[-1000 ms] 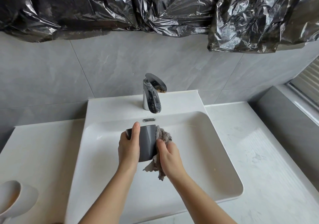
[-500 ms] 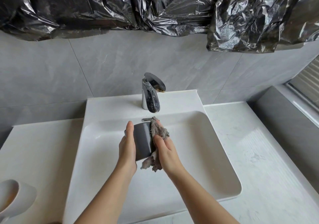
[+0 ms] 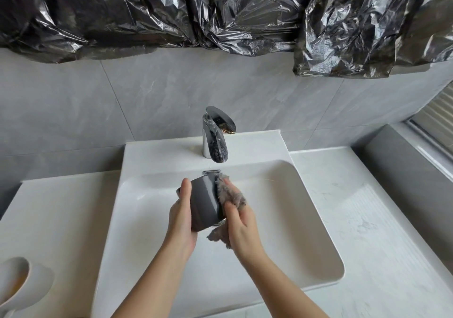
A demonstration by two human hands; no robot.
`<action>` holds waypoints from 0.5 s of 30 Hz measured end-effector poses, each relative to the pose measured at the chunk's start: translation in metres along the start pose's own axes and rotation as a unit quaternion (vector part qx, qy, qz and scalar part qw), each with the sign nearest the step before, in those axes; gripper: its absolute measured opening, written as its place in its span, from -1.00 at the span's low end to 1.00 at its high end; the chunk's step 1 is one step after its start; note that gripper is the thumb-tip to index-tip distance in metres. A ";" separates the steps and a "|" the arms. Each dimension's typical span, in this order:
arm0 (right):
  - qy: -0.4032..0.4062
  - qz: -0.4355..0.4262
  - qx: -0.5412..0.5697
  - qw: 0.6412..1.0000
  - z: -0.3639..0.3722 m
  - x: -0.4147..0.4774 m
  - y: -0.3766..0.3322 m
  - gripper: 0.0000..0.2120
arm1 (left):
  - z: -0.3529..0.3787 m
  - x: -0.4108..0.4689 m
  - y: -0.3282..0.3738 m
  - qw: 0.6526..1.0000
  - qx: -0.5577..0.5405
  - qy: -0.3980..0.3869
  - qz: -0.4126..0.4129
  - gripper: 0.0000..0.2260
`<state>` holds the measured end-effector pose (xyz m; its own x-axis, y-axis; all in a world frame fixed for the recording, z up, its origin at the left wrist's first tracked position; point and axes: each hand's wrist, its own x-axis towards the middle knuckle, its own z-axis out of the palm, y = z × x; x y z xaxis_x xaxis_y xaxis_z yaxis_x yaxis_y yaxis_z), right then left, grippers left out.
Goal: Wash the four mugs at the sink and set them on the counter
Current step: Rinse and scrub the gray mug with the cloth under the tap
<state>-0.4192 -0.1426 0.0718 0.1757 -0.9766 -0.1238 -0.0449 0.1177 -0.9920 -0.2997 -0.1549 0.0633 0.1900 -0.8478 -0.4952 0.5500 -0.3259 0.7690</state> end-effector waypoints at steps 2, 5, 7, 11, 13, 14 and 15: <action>-0.037 -0.068 -0.042 0.996 0.000 -0.003 0.005 -0.51 | -0.002 -0.002 0.003 0.999 0.032 -0.038 0.003 -0.25; -0.060 -0.149 -0.119 0.980 -0.002 0.001 0.013 -0.50 | -0.003 -0.001 0.007 0.995 0.087 -0.039 0.038 -0.38; -0.084 -0.142 -0.133 0.977 -0.004 0.006 0.015 -0.44 | -0.002 0.002 0.011 0.990 0.124 0.019 0.057 -0.52; -0.164 -0.065 -0.122 0.977 -0.009 0.008 0.015 -0.43 | -0.010 0.011 0.014 0.973 0.218 0.072 0.022 -0.42; -0.184 -0.045 -0.122 0.974 -0.012 0.008 0.014 -0.44 | -0.020 0.012 0.015 0.965 0.253 0.065 -0.015 -0.28; -0.188 -0.043 -0.127 0.973 -0.014 0.008 0.015 -0.42 | -0.025 0.012 0.015 0.959 0.274 0.058 -0.033 -0.23; -0.188 -0.042 -0.137 0.972 -0.018 0.009 0.014 -0.38 | -0.030 0.015 0.014 0.952 0.299 0.049 -0.048 -0.20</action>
<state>-0.4360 -0.1532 0.0571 0.5351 -0.8397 -0.0929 -0.2652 -0.0625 -0.9622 -0.2648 -0.1591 0.0545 0.2535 -0.7679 -0.5883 0.0137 -0.6053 0.7959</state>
